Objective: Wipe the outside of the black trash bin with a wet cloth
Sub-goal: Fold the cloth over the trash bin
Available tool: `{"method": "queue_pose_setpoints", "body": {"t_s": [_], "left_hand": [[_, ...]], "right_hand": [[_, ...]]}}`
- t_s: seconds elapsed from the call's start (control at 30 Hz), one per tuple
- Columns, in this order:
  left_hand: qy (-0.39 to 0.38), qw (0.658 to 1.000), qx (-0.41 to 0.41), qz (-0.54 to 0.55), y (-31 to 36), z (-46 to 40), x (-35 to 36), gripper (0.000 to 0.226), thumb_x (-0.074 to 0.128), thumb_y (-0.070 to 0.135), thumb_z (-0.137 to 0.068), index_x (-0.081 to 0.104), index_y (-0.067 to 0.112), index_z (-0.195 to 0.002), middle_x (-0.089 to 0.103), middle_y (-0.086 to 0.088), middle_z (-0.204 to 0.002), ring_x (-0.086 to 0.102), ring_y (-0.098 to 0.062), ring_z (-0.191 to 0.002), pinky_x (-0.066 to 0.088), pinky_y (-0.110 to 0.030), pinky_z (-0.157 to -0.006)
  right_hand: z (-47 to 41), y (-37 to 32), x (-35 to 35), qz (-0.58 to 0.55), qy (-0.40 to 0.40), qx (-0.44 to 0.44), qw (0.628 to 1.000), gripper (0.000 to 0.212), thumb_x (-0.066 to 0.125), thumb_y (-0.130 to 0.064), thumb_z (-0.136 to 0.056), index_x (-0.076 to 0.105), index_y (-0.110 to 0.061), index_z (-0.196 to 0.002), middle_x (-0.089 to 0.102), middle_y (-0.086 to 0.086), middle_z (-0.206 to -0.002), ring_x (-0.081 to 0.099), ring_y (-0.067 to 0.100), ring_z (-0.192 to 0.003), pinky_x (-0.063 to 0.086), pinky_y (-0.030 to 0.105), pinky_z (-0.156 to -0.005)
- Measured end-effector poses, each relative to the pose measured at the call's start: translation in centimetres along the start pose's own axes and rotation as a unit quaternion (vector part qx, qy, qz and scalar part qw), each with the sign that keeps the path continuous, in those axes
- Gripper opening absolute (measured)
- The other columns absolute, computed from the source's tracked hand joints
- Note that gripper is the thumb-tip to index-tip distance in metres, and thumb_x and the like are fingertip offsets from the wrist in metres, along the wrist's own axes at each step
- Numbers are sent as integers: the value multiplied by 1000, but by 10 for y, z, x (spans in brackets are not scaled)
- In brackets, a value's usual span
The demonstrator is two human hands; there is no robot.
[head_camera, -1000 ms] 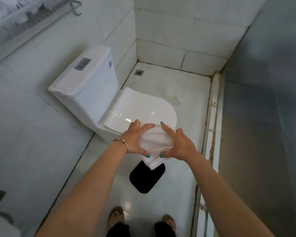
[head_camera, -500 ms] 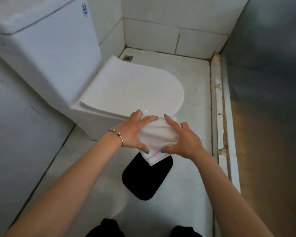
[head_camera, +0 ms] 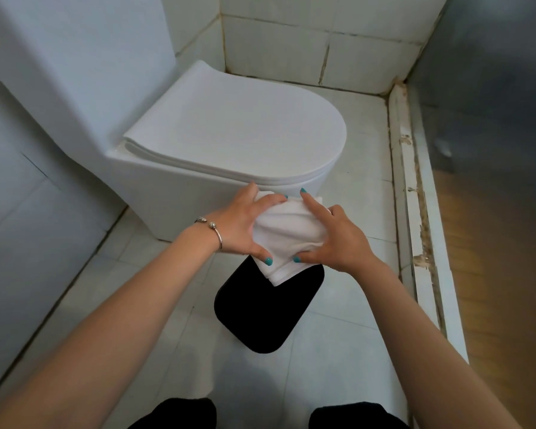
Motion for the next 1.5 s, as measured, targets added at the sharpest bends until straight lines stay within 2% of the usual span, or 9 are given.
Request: {"method": "queue_pose_setpoints", "body": {"t_s": [0.17, 0.57, 0.83, 1.0, 1.1, 1.2, 1.37, 1.43, 1.5], "left_hand": [[5, 1000, -1, -6, 9, 4, -2, 115, 89, 51, -46, 26, 43, -142, 23, 5, -109, 27, -11, -104, 40, -37, -101], [41, 999, -11, -16, 51, 36, -25, 113, 90, 51, -47, 30, 40, -142, 24, 3, -107, 29, -12, -101, 38, -32, -97], [80, 996, -13, -34, 94, 88, -40, 110, 90, 50, -48, 34, 34, -141, 27, -1, -109, 37, -22, -110, 34, -27, -95], [85, 996, -35, -11, 104, 121, -33, 106, 89, 49, -51, 34, 38, -140, 28, 0, -111, 35, -21, -114, 36, -32, -100], [88, 995, -41, 9, 106, 133, -28, 97, 82, 59, -57, 36, 38, -139, 32, -2, -110, 37, -23, -114, 33, -30, -101], [98, 993, -37, 59, 108, 146, -25, 97, 59, 74, -52, 39, 36, -139, 41, -7, -110, 42, -23, -112, 32, -22, -97], [82, 991, -25, 106, 111, 162, -27, 91, 69, 57, -57, 40, 34, -140, 49, -6, -126, 46, -20, -119, 33, -20, -96], [83, 991, -9, 102, 118, 162, -30, 94, 72, 59, -54, 44, 32, -139, 52, -1, -134, 48, -16, -122, 35, -21, -99], [106, 988, -2, 110, 125, 161, -32, 85, 82, 45, -60, 49, 29, -137, 54, 5, -136, 50, -12, -122, 35, -19, -98]], "right_hand": [[4, -1, -3, 4, -7, -2, 1000, 116, 85, -51, -57, 5, -69, -140, 38, -3, -105, 53, 16, -86, 52, 36, -79], [43, -21, -35, 11, -8, 3, 1000, 115, 85, -49, -59, 10, -64, -144, 41, -1, -109, 53, 17, -90, 52, 35, -82], [94, -45, -56, 17, -2, -16, 1000, 114, 87, -47, -58, 13, -64, -143, 41, -1, -109, 52, 18, -91, 48, 31, -79], [123, -56, -52, 24, -9, -19, 999, 115, 88, -47, -57, 14, -63, -144, 40, -1, -112, 51, 18, -96, 47, 30, -80], [139, -62, -51, 26, -8, -17, 999, 115, 89, -47, -56, 15, -63, -143, 40, -1, -113, 51, 19, -98, 49, 32, -82], [153, -70, -53, 33, -4, -16, 999, 115, 89, -46, -56, 17, -63, -143, 40, 0, -114, 50, 20, -99, 49, 29, -75], [168, -71, -58, 15, 8, -17, 1000, 113, 90, -45, -53, 22, -62, -142, 42, 1, -118, 50, 21, -106, 50, 35, -89], [173, -67, -59, 0, 7, -16, 1000, 113, 90, -45, -52, 23, -62, -142, 43, 1, -121, 50, 21, -108, 48, 34, -90], [175, -63, -61, -13, 12, -17, 1000, 114, 91, -45, -52, 23, -61, -142, 43, 2, -122, 50, 22, -109, 48, 33, -90]]}}
Point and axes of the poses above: each hand's wrist, its own z-axis away from the middle knuckle, its own x-axis out of the palm, y = z × x, the point moved 4 cm from there along -z, towards the middle knuckle
